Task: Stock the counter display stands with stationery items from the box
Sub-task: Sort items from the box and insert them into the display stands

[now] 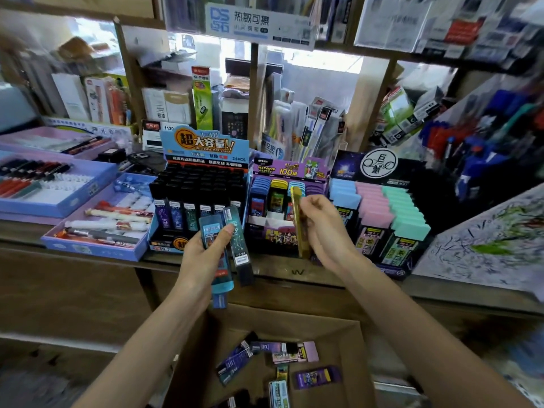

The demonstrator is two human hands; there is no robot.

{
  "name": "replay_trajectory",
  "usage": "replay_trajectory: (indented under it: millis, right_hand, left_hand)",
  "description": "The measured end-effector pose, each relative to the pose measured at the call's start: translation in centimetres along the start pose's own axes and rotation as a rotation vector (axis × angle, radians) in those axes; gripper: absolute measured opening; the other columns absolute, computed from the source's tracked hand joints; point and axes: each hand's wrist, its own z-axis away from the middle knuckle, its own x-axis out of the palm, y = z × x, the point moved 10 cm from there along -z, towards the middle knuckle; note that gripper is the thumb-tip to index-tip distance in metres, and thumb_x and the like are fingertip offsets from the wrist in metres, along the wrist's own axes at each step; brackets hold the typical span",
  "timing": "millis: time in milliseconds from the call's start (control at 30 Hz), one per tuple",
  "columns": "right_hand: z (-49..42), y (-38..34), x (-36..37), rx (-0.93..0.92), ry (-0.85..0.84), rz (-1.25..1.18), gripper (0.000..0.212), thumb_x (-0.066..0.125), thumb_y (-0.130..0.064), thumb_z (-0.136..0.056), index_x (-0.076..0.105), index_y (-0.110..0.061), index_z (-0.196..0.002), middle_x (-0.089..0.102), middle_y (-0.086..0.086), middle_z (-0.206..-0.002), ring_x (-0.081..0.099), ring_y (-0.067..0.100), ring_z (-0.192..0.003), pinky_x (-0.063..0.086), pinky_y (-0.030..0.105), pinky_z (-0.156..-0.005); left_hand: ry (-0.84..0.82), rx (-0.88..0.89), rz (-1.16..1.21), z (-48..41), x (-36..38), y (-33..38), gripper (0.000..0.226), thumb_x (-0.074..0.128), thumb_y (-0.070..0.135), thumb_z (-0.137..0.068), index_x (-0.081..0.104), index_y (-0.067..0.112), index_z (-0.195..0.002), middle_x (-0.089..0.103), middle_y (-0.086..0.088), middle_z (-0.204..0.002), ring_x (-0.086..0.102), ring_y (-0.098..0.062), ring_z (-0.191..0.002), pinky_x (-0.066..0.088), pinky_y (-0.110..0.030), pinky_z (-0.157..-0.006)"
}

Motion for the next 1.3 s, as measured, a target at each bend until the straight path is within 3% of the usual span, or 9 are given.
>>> replay_trajectory:
  millis: [33, 67, 167, 333, 500, 600, 733, 967, 1300]
  right_hand:
    - [-0.4, -0.8, -0.3, -0.037, 0.014, 0.044, 0.004, 0.050, -0.014, -0.096, 0.050, -0.018, -0.097, 0.055, 0.005, -0.092, 0.055, 0.018, -0.087, 0.048, 0.031, -0.082]
    - [-0.8, -1.7, -0.5, -0.077, 0.023, 0.092, 0.016, 0.053, -0.009, -0.094, 0.049, -0.021, -0.104, 0.057, 0.007, -0.095, 0.057, 0.020, -0.094, 0.047, 0.034, -0.088]
    - [-1.9, -5.0, -0.1, -0.214, 0.016, 0.277, 0.041, 0.059, -0.007, -0.089, 0.048, -0.030, -0.122, 0.062, 0.003, -0.090, 0.062, 0.015, -0.089, 0.049, 0.026, -0.078]
    - [-3.6, -8.7, 1.0, -0.355, 0.059, 0.507, 0.022, 0.069, -0.008, -0.082, 0.055, -0.024, -0.088, 0.072, 0.003, -0.089, 0.068, 0.017, -0.086, 0.052, 0.032, -0.081]
    - [-5.3, -9.2, 1.9, -0.462, 0.111, 0.785, 0.018, 0.069, -0.015, -0.083, 0.054, -0.023, -0.089, 0.068, 0.002, -0.090, 0.063, 0.018, -0.087, 0.043, 0.024, -0.071]
    - [-5.9, -8.1, 2.5, -0.492, 0.089, 0.893, 0.018, 0.068, -0.016, -0.084, 0.053, -0.025, -0.088, 0.067, 0.001, -0.091, 0.060, 0.020, -0.088, 0.047, 0.032, -0.075]
    - [-6.2, -7.3, 3.3, -0.617, 0.092, 1.132, 0.017, 0.070, -0.020, -0.082, 0.060, -0.017, -0.096, 0.060, 0.003, -0.098, 0.048, 0.021, -0.099, 0.036, 0.030, -0.080]
    - [-6.4, -7.7, 4.3, -0.727, 0.113, 1.254, 0.028, 0.071, -0.022, -0.081, 0.055, -0.017, -0.103, 0.061, 0.005, -0.097, 0.053, 0.025, -0.096, 0.037, 0.034, -0.079]
    - [-6.4, -5.8, 3.8, -0.661, 0.046, 1.369, 0.018, 0.058, -0.026, -0.091, 0.068, -0.015, -0.102, 0.054, 0.004, -0.109, 0.042, 0.023, -0.110, 0.031, 0.031, -0.089]
  left_hand:
    - [0.000, 0.007, -0.004, 0.0, 0.0, 0.2, 0.021, 0.065, 0.037, -0.082, 0.065, 0.019, -0.091, 0.073, -0.001, -0.083, 0.070, -0.019, -0.077, 0.056, -0.034, -0.066]
    - [-0.001, 0.016, -0.010, -0.1, 0.0, 0.4, 0.019, 0.064, 0.036, -0.083, 0.064, 0.018, -0.091, 0.072, 0.000, -0.081, 0.070, -0.018, -0.076, 0.056, -0.032, -0.065]
    - [-0.002, 0.040, -0.023, -0.2, 0.0, 0.9, 0.015, 0.062, 0.032, -0.086, 0.063, 0.018, -0.090, 0.073, 0.005, -0.074, 0.070, -0.010, -0.068, 0.053, -0.021, -0.053]
    - [-0.005, 0.033, -0.017, -0.3, -0.1, 0.7, 0.013, 0.061, 0.030, -0.087, 0.063, 0.019, -0.093, 0.073, 0.006, -0.075, 0.070, -0.011, -0.071, 0.053, -0.022, -0.055]
    - [0.005, 0.026, -0.005, -0.5, -0.5, 0.2, 0.015, 0.062, 0.031, -0.086, 0.063, 0.019, -0.095, 0.073, 0.006, -0.075, 0.071, -0.012, -0.071, 0.052, -0.020, -0.053]
    - [0.012, 0.016, 0.004, -0.6, -0.7, -0.1, 0.016, 0.063, 0.032, -0.084, 0.063, 0.020, -0.095, 0.074, 0.005, -0.077, 0.071, -0.014, -0.073, 0.052, -0.024, -0.057]
    - [0.011, 0.008, 0.007, -0.7, -0.8, -0.3, 0.017, 0.063, 0.032, -0.084, 0.063, 0.020, -0.096, 0.074, 0.001, -0.083, 0.071, -0.017, -0.079, 0.053, -0.029, -0.064]
    - [0.006, 0.007, 0.015, -0.7, -0.7, -0.4, 0.017, 0.063, 0.033, -0.085, 0.063, 0.021, -0.098, 0.074, 0.002, -0.085, 0.071, -0.016, -0.080, 0.053, -0.020, -0.056]
    - [0.013, 0.001, 0.004, -0.4, -0.5, -0.2, 0.024, 0.065, 0.038, -0.079, 0.063, 0.023, -0.097, 0.074, 0.003, -0.087, 0.071, -0.016, -0.082, 0.054, -0.027, -0.065]
